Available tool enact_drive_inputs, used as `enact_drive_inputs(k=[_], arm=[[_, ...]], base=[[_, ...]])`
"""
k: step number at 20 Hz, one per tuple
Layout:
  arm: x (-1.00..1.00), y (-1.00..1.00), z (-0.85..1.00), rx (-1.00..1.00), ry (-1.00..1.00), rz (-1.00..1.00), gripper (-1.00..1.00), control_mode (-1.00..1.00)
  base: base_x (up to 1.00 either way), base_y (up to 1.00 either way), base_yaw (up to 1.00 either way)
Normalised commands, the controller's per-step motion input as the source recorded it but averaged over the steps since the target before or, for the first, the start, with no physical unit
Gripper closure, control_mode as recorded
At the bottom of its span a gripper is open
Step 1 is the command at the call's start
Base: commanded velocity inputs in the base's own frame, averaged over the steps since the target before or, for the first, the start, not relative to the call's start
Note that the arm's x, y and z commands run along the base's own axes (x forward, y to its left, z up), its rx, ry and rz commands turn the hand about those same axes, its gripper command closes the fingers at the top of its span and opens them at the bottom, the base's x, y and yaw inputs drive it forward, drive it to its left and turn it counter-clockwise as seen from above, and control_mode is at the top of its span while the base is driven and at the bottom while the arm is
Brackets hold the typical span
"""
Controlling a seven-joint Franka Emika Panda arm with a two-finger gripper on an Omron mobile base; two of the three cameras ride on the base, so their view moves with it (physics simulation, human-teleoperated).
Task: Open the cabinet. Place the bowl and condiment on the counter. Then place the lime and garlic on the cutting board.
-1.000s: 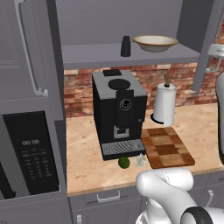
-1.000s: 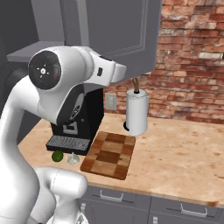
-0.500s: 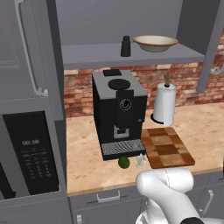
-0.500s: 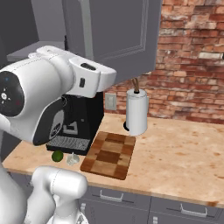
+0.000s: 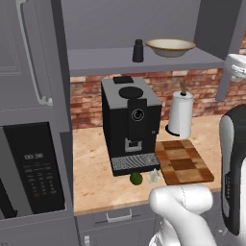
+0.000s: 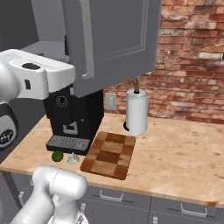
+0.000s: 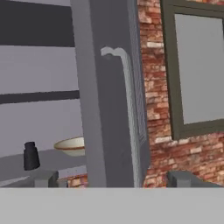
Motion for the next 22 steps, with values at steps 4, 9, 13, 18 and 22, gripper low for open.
enact_drive_inputs(k=[4,9,13,18,22], arm=[[0.21,0.99,0.00,-0.32,0.05,-0.13,-1.00,-1.00],[0.37,0.73,0.02,-0.26,0.13,-0.14,-1.00,-1.00],[0.43,0.42,0.05,-0.16,0.18,-0.10,-1.00,-1.00],[0.45,0.15,0.10,-0.11,0.31,-0.02,-1.00,-1.00],[0.46,0.02,0.06,-0.07,0.32,0.00,-1.00,-1.00]], base=[[0.00,0.00,0.00],[0.00,0.00,0.00],[0.00,0.00,0.00],[0.00,0.00,0.00],[0.00,0.00,0.00]])
